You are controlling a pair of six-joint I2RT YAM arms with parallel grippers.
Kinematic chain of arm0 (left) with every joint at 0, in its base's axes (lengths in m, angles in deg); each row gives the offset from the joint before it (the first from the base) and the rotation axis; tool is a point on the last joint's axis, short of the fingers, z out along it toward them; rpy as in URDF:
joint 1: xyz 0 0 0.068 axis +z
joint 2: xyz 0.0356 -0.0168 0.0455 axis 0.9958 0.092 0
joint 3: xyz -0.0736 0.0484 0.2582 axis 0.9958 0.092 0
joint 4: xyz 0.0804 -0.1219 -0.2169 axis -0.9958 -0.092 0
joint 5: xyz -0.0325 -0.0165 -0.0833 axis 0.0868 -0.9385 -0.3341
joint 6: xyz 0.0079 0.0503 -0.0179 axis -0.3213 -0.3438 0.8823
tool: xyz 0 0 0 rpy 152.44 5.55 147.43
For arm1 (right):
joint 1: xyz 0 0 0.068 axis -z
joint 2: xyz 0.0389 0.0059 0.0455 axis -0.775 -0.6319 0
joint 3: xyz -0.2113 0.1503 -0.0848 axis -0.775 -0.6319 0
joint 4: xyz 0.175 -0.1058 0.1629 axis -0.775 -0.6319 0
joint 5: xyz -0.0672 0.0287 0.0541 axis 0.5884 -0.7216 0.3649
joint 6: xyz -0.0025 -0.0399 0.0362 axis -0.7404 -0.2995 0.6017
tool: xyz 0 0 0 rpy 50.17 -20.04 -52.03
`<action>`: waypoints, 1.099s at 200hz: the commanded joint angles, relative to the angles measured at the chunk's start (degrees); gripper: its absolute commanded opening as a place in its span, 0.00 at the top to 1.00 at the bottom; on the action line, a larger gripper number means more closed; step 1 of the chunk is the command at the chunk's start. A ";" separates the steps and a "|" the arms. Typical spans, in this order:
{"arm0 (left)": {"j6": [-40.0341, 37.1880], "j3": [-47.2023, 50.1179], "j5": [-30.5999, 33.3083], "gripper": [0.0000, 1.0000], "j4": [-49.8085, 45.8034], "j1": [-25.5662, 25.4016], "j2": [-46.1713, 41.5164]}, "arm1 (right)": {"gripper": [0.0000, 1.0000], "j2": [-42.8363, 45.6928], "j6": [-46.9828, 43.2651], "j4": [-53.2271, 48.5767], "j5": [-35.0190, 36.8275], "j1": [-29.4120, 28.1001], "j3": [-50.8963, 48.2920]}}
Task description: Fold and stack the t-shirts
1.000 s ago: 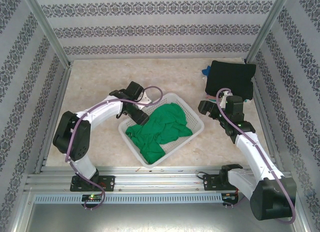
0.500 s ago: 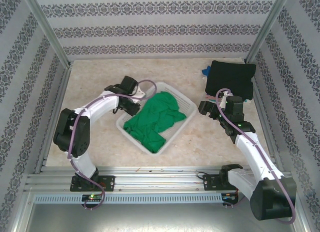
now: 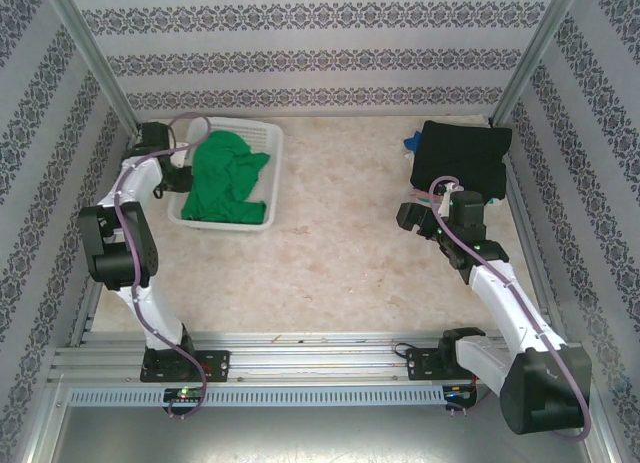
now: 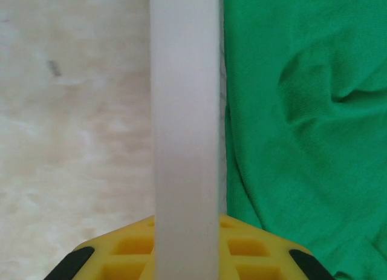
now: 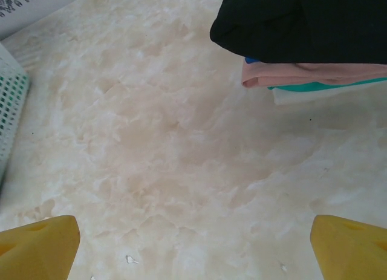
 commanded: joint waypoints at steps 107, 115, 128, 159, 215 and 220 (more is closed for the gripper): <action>12.61 -10.98 2.79 0.14 -2.91 -8.54 -7.12 | 0.02 -2.07 -1.36 -1.06 1.19 0.22 1.71; 14.71 -9.38 3.96 0.10 -2.62 -12.99 -7.93 | 0.02 -1.79 -1.47 -1.00 1.28 0.14 1.61; 17.64 -8.66 6.97 0.07 -3.31 -19.34 -6.70 | 0.02 -1.36 -1.54 -1.28 1.45 0.19 1.52; 22.02 -13.13 11.18 0.06 -6.58 -23.62 2.23 | 0.02 0.17 -1.67 -2.00 0.45 0.19 1.14; 19.33 -19.01 15.49 0.24 -7.91 -23.55 11.91 | 0.02 5.10 -1.97 -3.43 1.94 0.49 -1.36; 18.77 -18.83 15.45 0.30 -7.65 -23.60 12.06 | 0.02 5.30 -1.98 -3.49 2.08 0.58 -1.46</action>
